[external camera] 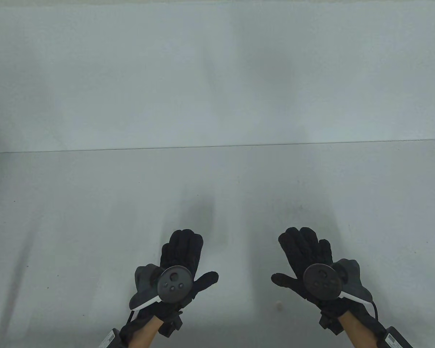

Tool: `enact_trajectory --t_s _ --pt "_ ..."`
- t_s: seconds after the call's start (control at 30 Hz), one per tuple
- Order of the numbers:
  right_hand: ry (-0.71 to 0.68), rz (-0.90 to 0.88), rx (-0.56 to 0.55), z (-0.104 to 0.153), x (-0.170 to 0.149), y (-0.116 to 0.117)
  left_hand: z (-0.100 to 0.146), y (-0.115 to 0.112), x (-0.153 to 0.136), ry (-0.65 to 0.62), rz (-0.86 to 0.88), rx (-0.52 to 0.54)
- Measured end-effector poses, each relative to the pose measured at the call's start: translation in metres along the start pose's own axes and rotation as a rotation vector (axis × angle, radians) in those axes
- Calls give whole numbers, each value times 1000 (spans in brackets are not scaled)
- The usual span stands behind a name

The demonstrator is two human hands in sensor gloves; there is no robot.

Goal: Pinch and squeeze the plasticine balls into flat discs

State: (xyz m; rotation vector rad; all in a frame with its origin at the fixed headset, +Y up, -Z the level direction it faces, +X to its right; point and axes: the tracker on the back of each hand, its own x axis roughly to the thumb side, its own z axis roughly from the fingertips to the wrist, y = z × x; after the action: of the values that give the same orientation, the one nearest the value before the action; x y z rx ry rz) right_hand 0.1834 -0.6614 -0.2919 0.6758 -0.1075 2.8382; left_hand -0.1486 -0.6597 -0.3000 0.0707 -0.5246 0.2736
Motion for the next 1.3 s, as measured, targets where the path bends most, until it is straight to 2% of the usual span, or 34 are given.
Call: enact_trajectory --t_s 0.17,0.27,0.47,0.57,0.73,0.93,1.1,1.3 --pt "1 2 -9 0 -1 -1 -3 1 1 8 18 -13" --pt "4 -1 -14 1 -2 -2 -11 10 -3 28 10 -10" --pt "4 -4 -22 1 -3 -3 -40 25 -31 131 -100 -32" --pt "3 -3 -24 2 -4 -4 -57 24 -52 209 -110 -36" --pt "5 -7 -27 3 -8 -5 -84 11 -78 298 -166 -96" --pt "10 -12 -22 3 -11 -5 -108 -21 -99 357 -218 -182" --pt "12 -17 -21 4 -11 -5 -118 -45 -110 388 -296 -252" --pt "6 -20 -18 3 -10 -4 -122 -62 -119 400 -310 -302"
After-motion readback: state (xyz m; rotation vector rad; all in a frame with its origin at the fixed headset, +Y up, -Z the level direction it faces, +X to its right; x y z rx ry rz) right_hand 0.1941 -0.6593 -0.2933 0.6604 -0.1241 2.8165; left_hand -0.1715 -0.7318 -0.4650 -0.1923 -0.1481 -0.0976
